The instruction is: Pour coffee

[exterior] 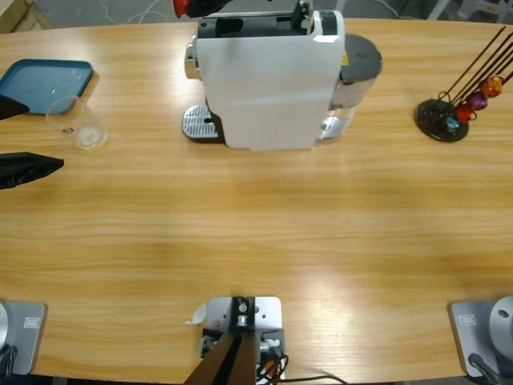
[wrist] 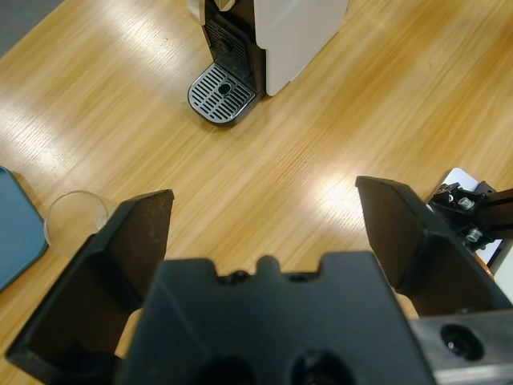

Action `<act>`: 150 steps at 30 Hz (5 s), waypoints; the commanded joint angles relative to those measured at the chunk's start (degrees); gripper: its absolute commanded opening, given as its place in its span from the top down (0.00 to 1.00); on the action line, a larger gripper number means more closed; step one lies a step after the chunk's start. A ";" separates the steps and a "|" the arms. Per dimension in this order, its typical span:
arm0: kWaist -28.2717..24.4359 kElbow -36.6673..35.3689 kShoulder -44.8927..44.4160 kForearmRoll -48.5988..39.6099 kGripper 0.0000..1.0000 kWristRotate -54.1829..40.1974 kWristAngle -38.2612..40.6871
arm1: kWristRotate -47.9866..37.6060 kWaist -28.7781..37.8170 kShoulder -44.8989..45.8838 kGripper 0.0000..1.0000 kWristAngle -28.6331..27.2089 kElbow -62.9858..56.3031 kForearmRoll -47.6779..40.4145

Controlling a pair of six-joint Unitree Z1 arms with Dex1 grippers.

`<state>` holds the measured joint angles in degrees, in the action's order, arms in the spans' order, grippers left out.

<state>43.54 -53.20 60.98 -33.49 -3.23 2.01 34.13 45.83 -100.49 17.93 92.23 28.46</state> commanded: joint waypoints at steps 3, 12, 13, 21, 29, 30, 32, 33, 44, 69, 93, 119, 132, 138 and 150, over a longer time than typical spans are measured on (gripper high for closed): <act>0.49 2.13 0.77 -0.24 0.00 0.30 -0.87 | 3.19 -6.25 -6.41 1.00 -2.66 -0.44 -1.78; 0.49 2.13 1.86 0.27 0.00 0.51 -0.80 | 4.44 -6.51 -7.92 1.00 -0.99 -1.04 -2.36; 0.49 2.18 1.86 0.27 0.00 0.51 -0.83 | 4.67 -6.46 -8.01 1.00 -1.13 -1.25 -2.33; 0.49 2.22 1.81 0.27 0.00 0.60 -0.87 | 4.99 -6.37 -8.09 1.00 -1.58 -2.21 -2.03; 0.49 2.13 1.92 0.71 0.00 0.60 -0.87 | 5.00 -6.28 -7.53 1.00 -2.22 -3.64 -1.75; 0.49 2.13 1.86 0.71 0.00 0.60 -0.87 | 4.99 -6.27 -7.53 0.93 -2.39 -3.64 -1.75; 0.49 2.18 1.77 0.71 0.00 0.60 -0.87 | 4.74 -6.16 -7.41 0.27 -2.46 -3.60 -1.90; 0.51 2.17 1.77 0.71 0.00 0.60 -0.87 | 4.72 -6.11 -7.30 0.05 -2.46 -3.55 -2.11; 0.49 2.06 1.95 1.32 0.00 0.83 -0.87 | 2.91 -3.89 -2.43 0.01 -3.96 2.29 -0.85; 0.58 1.25 -1.48 -0.08 0.01 10.35 -0.16 | -50.84 8.90 19.01 1.00 -41.89 -20.14 2.46; 0.58 1.76 -0.95 0.09 0.01 10.53 -0.16 | -74.45 3.31 4.88 1.00 -33.10 -13.04 -18.99; 0.58 3.01 -0.55 0.18 0.01 10.44 -0.23 | -76.31 8.22 -7.16 1.00 -29.25 -10.95 -20.55; 0.58 3.10 0.39 0.18 0.01 10.44 -0.43 | -75.87 8.85 -12.94 1.00 -26.90 -14.29 -22.91; 0.40 3.01 0.54 0.22 0.01 10.44 -0.43 | -75.87 8.83 -14.63 1.00 -27.07 -16.75 -23.19; 0.14 3.01 1.00 0.27 0.01 10.44 -0.34 | -75.70 8.22 -17.11 1.00 -27.60 -17.44 -20.18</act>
<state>43.55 -52.10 60.37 -33.01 6.79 2.01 -42.09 52.81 -107.26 -10.74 80.48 4.59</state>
